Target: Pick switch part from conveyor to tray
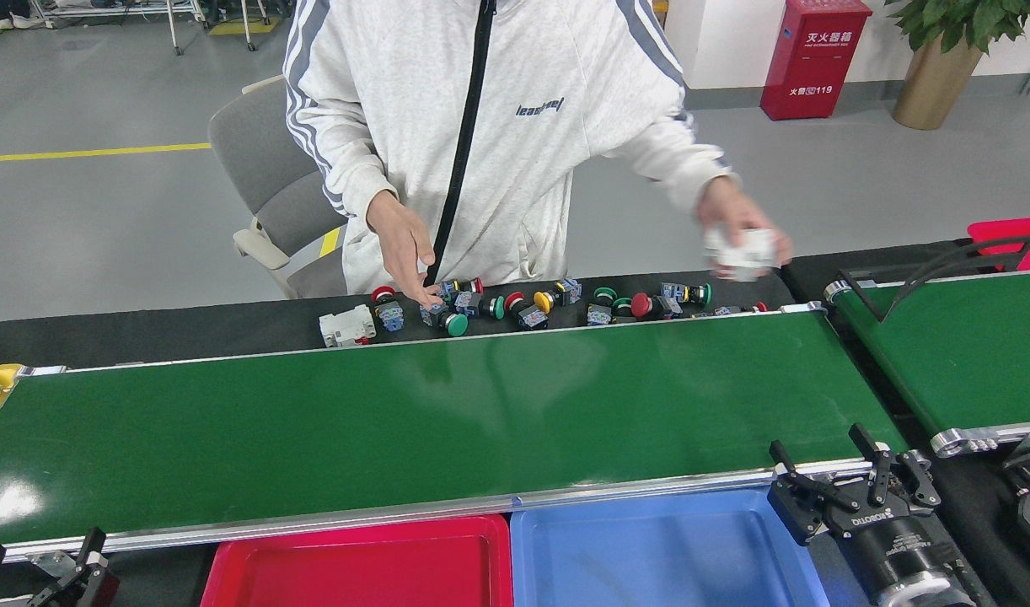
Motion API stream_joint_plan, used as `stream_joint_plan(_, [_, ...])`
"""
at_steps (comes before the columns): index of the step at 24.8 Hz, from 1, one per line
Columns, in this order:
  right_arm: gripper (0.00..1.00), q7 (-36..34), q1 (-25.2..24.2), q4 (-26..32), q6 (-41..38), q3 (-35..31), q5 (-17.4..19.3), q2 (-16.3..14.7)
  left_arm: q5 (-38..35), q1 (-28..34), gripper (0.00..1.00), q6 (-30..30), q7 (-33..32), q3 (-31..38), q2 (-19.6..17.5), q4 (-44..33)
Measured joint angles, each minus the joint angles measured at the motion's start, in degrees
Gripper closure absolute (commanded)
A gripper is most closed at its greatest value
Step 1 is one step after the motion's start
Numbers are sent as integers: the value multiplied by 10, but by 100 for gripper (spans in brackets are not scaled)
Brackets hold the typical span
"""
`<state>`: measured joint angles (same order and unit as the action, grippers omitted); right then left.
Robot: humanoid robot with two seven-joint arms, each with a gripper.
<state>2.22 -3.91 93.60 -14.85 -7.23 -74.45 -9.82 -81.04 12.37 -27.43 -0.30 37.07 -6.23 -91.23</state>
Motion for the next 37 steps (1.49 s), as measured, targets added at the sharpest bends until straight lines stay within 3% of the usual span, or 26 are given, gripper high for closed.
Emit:
stream_joint_plan(15, [1,-9,-17,7,2,-1,0,1,0,-3,0,-2,0,-6,-8,3])
stream_joint_plan(28, [1,-11,-26,12,5,-10,1,20,0,-7,0,-2,0,-6,-8,8])
stream_joint_plan(33, [0,2,-28,11,43,-13,2,58,0,-8,0,-2,0,-6,-8,7])
stream_joint_plan(37, [0,15,-30,12,70,-13,7,59,0,-8,0,-3,0,-6,-9,7])
